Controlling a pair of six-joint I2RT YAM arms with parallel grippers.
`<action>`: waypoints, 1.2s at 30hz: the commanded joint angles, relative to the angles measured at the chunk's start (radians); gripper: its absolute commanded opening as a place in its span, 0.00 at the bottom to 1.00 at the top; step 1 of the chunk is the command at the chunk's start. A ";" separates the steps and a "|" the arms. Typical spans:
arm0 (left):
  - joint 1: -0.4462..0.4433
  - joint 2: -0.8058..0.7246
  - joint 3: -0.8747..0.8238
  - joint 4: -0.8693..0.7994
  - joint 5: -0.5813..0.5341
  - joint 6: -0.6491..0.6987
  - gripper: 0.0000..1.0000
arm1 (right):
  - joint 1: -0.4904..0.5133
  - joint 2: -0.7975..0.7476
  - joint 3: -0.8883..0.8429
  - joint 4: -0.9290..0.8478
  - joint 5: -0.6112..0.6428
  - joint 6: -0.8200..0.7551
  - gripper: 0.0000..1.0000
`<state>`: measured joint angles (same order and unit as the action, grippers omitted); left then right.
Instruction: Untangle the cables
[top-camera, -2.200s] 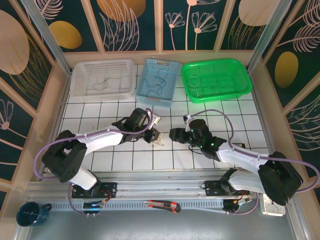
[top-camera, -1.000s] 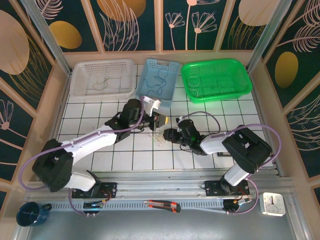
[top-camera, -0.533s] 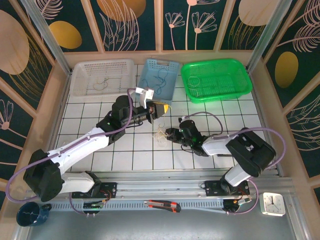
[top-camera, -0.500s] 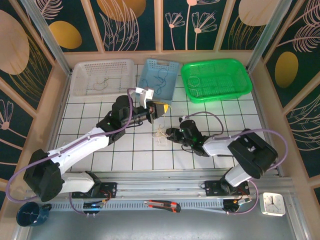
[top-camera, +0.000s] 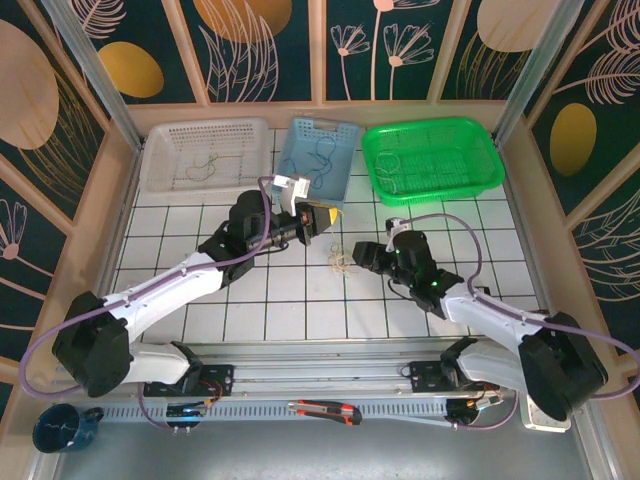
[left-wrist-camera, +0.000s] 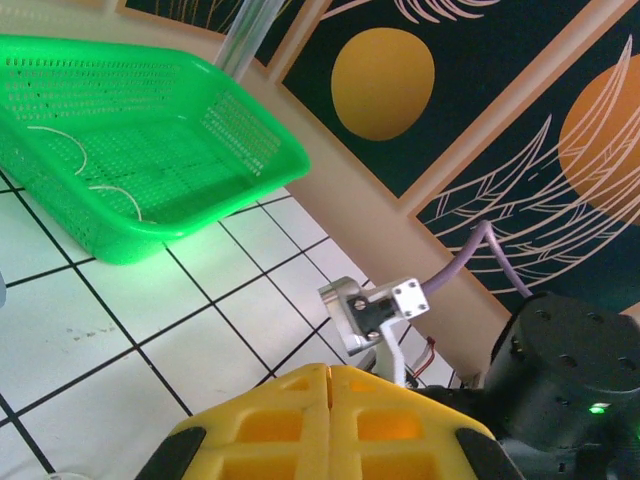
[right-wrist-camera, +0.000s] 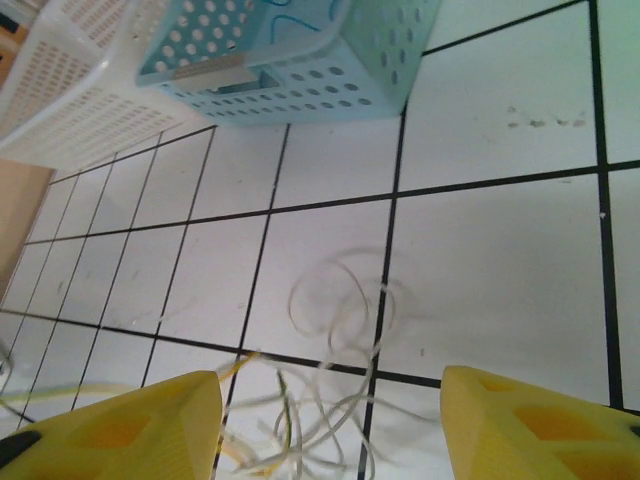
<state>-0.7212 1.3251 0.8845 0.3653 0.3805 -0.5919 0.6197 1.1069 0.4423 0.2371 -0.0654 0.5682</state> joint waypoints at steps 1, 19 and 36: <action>-0.005 0.012 0.007 0.071 -0.009 -0.027 0.00 | 0.009 -0.045 0.003 -0.014 -0.063 -0.078 0.60; -0.006 0.056 0.038 0.145 0.001 -0.115 0.00 | 0.174 0.032 0.048 0.362 -0.062 -0.156 0.62; -0.007 0.070 0.080 0.187 0.022 -0.176 0.00 | 0.181 0.251 0.118 0.551 -0.019 -0.145 0.58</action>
<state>-0.7212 1.3983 0.9318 0.4984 0.3851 -0.7464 0.7940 1.3384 0.5301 0.7227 -0.0982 0.4385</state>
